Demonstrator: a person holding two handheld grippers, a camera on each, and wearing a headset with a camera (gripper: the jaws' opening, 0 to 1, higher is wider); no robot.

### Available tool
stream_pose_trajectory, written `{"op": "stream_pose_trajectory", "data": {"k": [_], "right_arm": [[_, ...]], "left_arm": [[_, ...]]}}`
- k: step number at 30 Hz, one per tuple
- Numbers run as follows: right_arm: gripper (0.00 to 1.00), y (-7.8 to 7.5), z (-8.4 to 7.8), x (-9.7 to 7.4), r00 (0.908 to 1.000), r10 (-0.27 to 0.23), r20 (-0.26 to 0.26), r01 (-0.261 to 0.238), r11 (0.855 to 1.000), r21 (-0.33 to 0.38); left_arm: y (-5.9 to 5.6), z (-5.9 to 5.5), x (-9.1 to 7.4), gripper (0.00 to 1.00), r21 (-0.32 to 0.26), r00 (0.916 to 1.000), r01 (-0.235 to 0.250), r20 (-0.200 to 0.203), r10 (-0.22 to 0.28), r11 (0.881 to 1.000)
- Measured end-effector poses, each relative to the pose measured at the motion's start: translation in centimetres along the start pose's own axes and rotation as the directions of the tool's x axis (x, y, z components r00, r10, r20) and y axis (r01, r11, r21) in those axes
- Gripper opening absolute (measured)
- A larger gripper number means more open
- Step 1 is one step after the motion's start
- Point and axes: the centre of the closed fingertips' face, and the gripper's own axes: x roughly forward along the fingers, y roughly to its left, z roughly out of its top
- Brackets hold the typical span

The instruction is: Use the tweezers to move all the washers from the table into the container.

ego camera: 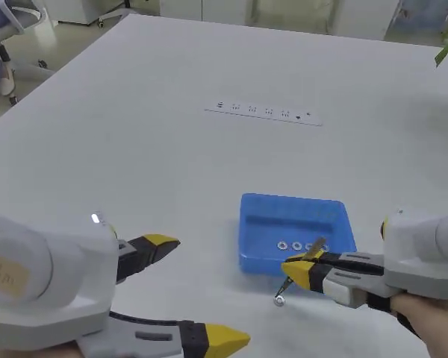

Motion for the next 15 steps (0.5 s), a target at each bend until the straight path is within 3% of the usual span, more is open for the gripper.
{"op": "stream_pose_trajectory", "data": {"k": [4,8,15], "right_arm": [[0.03,-0.1,-0.6,0.2,0.9994,-0.012,-0.032,0.011,0.999,-0.033],[0.03,0.0,-0.6,0.2,0.9994,-0.009,-0.033,0.008,0.999,-0.043],[0.04,0.9,-0.9,0.5,0.9968,0.003,-0.079,-0.014,0.991,-0.135]], "left_arm": [[0.0,0.0,0.1,0.86,0.0,1.0,0.002,-0.002,-0.002,1.0],[-0.2,0.0,0.2,0.86,0.002,1.0,0.006,-0.004,-0.006,1.0],[-0.2,-0.1,0.2,0.86,0.002,0.9999,0.009,-0.008,-0.009,1.0]]}}
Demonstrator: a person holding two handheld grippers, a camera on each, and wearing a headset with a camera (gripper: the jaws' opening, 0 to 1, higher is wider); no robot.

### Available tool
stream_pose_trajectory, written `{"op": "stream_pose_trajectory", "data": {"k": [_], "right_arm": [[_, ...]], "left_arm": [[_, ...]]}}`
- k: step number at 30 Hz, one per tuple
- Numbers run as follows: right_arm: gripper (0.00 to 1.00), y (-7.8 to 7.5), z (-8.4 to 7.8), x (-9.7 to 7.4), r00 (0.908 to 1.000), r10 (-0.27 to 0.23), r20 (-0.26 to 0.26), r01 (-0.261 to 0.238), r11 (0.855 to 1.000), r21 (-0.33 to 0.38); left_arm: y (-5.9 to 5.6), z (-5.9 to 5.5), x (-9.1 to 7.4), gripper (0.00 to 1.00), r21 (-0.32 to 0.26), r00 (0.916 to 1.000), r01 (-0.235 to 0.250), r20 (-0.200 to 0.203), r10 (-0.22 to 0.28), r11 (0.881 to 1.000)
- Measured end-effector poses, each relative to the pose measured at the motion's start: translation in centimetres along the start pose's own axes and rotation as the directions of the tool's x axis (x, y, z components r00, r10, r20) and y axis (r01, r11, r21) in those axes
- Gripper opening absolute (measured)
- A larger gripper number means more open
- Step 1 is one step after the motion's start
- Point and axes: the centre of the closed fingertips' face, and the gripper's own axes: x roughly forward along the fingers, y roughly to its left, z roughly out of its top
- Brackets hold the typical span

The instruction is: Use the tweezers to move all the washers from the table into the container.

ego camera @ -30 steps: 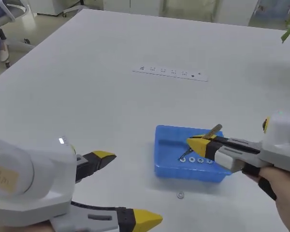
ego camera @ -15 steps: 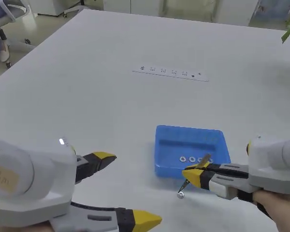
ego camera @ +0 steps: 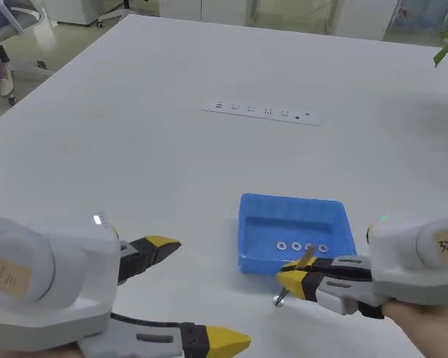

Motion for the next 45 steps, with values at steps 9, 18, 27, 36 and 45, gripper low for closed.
{"op": "stream_pose_trajectory", "data": {"k": [9,18,27,36,45], "right_arm": [[0.03,1.9,-0.6,0.5,0.9976,0.006,-0.069,-0.026,0.953,-0.302],[0.02,2.1,-0.2,-0.1,0.9982,-0.003,-0.06,-0.015,0.955,-0.298],[0.02,1.6,4.9,-2.0,0.9978,0.005,0.066,0.011,0.971,-0.24],[0.02,-0.4,8.1,-2.0,0.9924,-0.033,0.118,0.06,0.97,-0.235],[0.02,-5.3,8.0,0.0,0.9876,-0.112,0.11,0.114,0.993,-0.014]], "left_arm": [[-0.3,0.1,0.2,0.86,0.004,1.0,0.007,0.003,-0.007,1.0],[-0.4,0.3,0.1,0.86,0.009,0.9999,0.012,0.006,-0.012,1.0],[-0.5,0.4,0.1,0.86,0.012,0.9999,0.013,0.007,-0.013,1.0],[-0.2,0.3,-0.2,0.86,0.007,0.9999,0.002,0.01,-0.002,1.0],[0.1,0.2,-0.5,0.86,0.003,0.9999,-0.01,0.012,0.01,1.0]]}}
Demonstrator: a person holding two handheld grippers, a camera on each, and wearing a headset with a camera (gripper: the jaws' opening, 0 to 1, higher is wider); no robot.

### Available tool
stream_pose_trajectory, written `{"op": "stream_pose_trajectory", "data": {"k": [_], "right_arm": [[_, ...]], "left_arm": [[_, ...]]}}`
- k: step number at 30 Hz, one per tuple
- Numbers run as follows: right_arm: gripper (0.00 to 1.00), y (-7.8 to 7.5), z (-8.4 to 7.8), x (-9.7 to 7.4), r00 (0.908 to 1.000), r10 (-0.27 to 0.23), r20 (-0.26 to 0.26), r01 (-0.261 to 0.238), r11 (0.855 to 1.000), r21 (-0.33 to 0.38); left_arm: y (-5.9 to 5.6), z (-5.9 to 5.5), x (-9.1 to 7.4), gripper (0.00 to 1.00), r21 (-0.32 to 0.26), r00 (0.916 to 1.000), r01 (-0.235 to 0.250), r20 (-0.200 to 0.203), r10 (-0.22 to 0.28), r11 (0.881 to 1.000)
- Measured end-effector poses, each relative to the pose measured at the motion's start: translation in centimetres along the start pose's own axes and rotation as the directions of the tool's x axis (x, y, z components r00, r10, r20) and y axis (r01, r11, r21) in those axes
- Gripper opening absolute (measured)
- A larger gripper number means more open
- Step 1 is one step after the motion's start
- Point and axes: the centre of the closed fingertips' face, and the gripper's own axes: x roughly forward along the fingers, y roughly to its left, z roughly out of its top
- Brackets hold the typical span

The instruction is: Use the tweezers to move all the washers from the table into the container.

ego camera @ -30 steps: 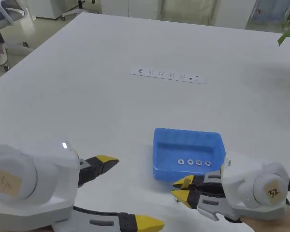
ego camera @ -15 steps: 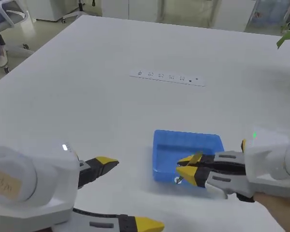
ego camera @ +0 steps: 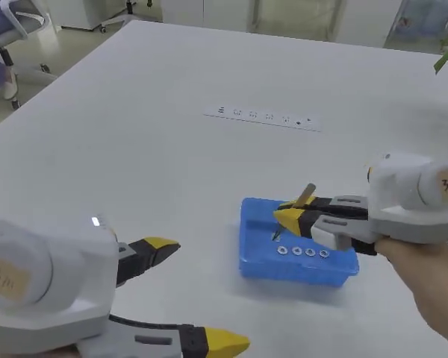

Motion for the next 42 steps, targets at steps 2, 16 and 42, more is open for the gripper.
{"op": "stream_pose_trajectory", "data": {"k": [2,16,42], "right_arm": [[0.02,-0.6,-0.3,0.5,1.0,-0.002,-0.004,0.003,0.999,0.042],[0.03,-1.6,-3.0,2.5,0.9995,0.0,-0.032,0.006,0.982,0.19],[0.03,0.9,-1.0,-0.2,0.9974,0.031,0.064,-0.033,0.999,0.029]], "left_arm": [[0.0,0.0,-0.1,0.86,-0.003,1.0,-0.002,0.004,0.002,1.0],[0.6,-0.1,-0.2,0.86,-0.02,0.9998,-0.021,0.007,0.021,1.0],[0.5,-0.1,-0.2,0.8,-0.013,0.9998,-0.014,0.013,0.014,1.0]]}}
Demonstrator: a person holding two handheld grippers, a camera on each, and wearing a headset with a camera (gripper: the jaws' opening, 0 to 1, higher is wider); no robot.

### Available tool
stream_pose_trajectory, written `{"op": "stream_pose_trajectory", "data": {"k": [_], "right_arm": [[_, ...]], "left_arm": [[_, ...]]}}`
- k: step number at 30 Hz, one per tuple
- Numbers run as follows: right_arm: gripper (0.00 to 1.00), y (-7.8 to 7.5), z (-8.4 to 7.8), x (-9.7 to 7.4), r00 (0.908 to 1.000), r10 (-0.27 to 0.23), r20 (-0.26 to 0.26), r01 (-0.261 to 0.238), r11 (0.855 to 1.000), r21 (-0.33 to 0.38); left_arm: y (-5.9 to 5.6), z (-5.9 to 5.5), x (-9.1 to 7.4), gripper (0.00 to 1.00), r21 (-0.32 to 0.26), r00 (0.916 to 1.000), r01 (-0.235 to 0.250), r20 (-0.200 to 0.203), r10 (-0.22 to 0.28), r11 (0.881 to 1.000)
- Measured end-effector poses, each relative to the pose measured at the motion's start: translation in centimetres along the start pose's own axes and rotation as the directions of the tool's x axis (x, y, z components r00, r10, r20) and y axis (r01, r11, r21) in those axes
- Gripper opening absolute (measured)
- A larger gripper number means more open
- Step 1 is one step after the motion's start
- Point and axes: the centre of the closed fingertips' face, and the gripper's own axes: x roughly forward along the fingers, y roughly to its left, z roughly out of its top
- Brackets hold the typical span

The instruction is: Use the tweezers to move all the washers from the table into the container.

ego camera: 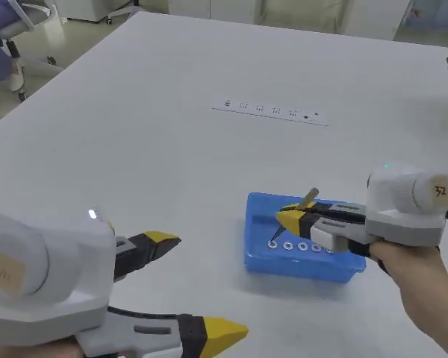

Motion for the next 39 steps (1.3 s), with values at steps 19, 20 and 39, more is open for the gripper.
{"op": "stream_pose_trajectory", "data": {"k": [19,20,39], "right_arm": [[0.03,6.9,-4.5,-3.7,0.9782,0.094,-0.185,-0.133,0.968,-0.214],[0.03,7.1,-4.8,-3.8,0.9752,0.099,-0.198,-0.143,0.965,-0.221],[0.03,10.7,-9.9,-4.6,0.8681,0.112,-0.484,-0.353,0.824,-0.443]], "left_arm": [[-1.8,2.1,1.3,0.43,0.076,0.9939,0.101,0.036,-0.104,0.992],[-1.9,2.1,1.4,0.42,0.088,0.9935,0.107,0.029,-0.11,0.99],[-7.0,0.3,4.5,0.15,0.231,0.9423,0.332,-0.128,-0.31,0.915]]}}
